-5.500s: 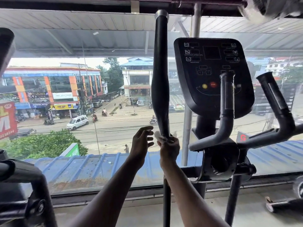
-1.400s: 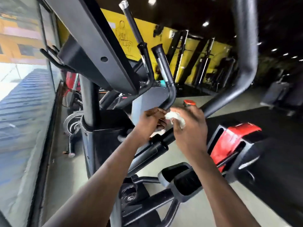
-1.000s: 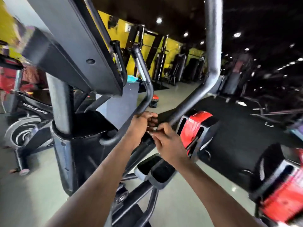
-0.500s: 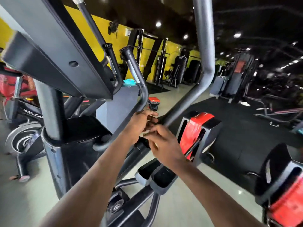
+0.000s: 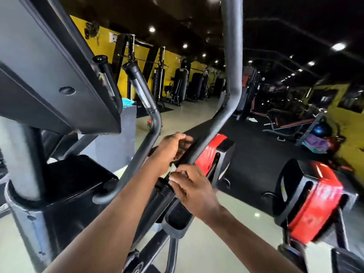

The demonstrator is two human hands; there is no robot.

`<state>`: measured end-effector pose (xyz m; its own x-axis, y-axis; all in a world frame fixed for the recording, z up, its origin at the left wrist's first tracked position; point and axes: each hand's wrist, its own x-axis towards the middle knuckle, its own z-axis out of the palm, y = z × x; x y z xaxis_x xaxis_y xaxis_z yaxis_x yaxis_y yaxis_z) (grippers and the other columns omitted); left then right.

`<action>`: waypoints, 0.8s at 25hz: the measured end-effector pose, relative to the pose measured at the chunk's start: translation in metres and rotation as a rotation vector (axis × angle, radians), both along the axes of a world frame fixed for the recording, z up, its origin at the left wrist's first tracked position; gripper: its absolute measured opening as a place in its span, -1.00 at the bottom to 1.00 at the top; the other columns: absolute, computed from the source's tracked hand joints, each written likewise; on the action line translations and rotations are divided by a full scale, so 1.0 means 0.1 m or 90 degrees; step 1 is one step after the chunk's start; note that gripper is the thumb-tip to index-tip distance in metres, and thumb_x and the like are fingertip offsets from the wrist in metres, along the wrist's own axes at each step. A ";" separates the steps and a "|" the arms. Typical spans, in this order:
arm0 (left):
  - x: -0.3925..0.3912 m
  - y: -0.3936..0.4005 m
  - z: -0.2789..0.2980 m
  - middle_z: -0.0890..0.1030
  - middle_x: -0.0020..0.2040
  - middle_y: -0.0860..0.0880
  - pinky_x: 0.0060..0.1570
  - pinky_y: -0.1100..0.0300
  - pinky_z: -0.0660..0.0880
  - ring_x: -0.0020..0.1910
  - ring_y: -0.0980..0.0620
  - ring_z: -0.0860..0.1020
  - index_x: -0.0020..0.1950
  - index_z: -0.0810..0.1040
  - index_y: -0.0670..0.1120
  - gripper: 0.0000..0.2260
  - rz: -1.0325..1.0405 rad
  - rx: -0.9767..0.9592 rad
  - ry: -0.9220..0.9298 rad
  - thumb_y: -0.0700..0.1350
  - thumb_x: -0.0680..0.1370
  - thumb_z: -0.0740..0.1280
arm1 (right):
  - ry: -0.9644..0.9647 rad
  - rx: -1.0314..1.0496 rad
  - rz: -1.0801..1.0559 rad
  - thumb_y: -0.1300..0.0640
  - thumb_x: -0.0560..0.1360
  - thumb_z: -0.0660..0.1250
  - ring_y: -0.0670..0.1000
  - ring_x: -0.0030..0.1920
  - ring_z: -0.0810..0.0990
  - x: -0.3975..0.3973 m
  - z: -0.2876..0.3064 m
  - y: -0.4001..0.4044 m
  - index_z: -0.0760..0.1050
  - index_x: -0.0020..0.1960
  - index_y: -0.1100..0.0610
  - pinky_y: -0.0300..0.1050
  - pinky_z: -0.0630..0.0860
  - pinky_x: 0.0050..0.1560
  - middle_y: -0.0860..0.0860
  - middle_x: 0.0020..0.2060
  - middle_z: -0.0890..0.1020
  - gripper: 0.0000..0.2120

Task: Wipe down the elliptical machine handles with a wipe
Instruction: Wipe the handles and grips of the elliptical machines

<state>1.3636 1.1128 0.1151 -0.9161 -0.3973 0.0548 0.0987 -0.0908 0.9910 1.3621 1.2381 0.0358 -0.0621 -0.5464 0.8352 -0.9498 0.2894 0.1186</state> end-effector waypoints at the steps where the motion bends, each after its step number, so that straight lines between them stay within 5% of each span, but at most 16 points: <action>1: -0.02 0.00 0.01 0.61 -0.21 -0.02 -0.25 0.21 0.38 -0.26 0.04 0.48 -0.16 0.65 -0.03 -0.73 -0.006 -0.002 0.000 -0.08 0.60 0.18 | 0.006 0.027 0.009 0.20 0.47 0.40 0.06 -0.15 0.55 -0.03 0.07 0.02 0.64 -0.07 0.19 -0.24 0.52 -0.15 0.11 -0.12 0.57 -0.92; 4: -0.06 0.00 0.04 0.65 -0.13 -0.07 -0.23 0.18 0.41 -0.16 -0.02 0.53 -0.15 0.66 0.00 -0.72 -0.034 -0.023 0.005 -0.05 0.59 0.18 | -0.040 -0.100 -0.101 0.30 0.45 0.40 0.06 -0.21 0.53 -0.41 0.60 0.16 0.66 -0.11 0.18 -0.16 0.51 -0.19 0.09 -0.18 0.52 -0.92; 7: -0.09 0.01 0.07 0.67 0.03 -0.13 0.02 0.04 0.50 -0.02 -0.09 0.57 -0.14 0.70 0.07 -0.72 -0.042 -0.053 -0.011 0.00 0.57 0.19 | -0.144 -0.259 -0.214 0.34 0.47 0.37 0.03 -0.25 0.53 -0.75 1.03 0.31 0.66 -0.02 0.17 0.02 0.57 -0.23 0.11 -0.16 0.50 -0.84; 10: -0.13 0.05 0.15 0.69 -0.02 -0.07 0.07 0.04 0.51 -0.02 -0.07 0.60 -0.14 0.71 0.09 -0.73 -0.052 -0.032 0.013 0.00 0.55 0.21 | -0.211 -0.208 -0.146 0.29 0.47 0.39 -0.09 -0.29 0.54 -0.48 0.67 0.16 0.64 0.06 0.15 -0.17 0.58 -0.19 0.03 -0.13 0.54 -0.82; 14: -0.23 0.14 0.24 0.67 -0.13 -0.04 -0.04 0.13 0.49 -0.09 -0.04 0.60 -0.12 0.68 0.04 -0.76 -0.054 0.016 0.043 -0.06 0.56 0.21 | -0.123 -0.065 -0.031 0.25 0.45 0.39 -0.13 -0.23 0.53 -0.32 0.47 0.18 0.65 0.01 0.17 -0.45 0.48 -0.17 0.00 -0.14 0.53 -0.85; 18: -0.27 0.20 0.32 0.68 -0.04 -0.03 0.09 0.04 0.50 -0.02 -0.05 0.61 -0.03 0.68 0.07 -0.74 -0.067 -0.026 0.028 0.05 0.55 0.20 | -0.235 -0.284 -0.183 0.32 0.51 0.33 -0.11 -0.13 0.50 -0.80 1.13 0.26 0.63 0.11 0.17 -0.18 0.55 -0.01 -0.02 -0.05 0.44 -0.78; 20: -0.29 0.20 0.36 0.68 -0.02 -0.04 0.14 0.02 0.48 0.00 -0.05 0.60 -0.03 0.68 0.06 -0.74 -0.064 -0.024 0.040 0.07 0.55 0.20 | -0.206 -0.219 -0.169 0.32 0.48 0.27 -0.10 -0.12 0.51 -0.75 1.04 0.19 0.63 0.09 0.18 -0.29 0.54 -0.01 0.04 -0.01 0.46 -0.76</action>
<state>1.3342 1.1324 0.1508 -0.9456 -0.2998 0.1262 0.1527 -0.0666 0.9860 1.2869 1.2575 0.1398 -0.4446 -0.1748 0.8785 -0.8109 0.4951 -0.3119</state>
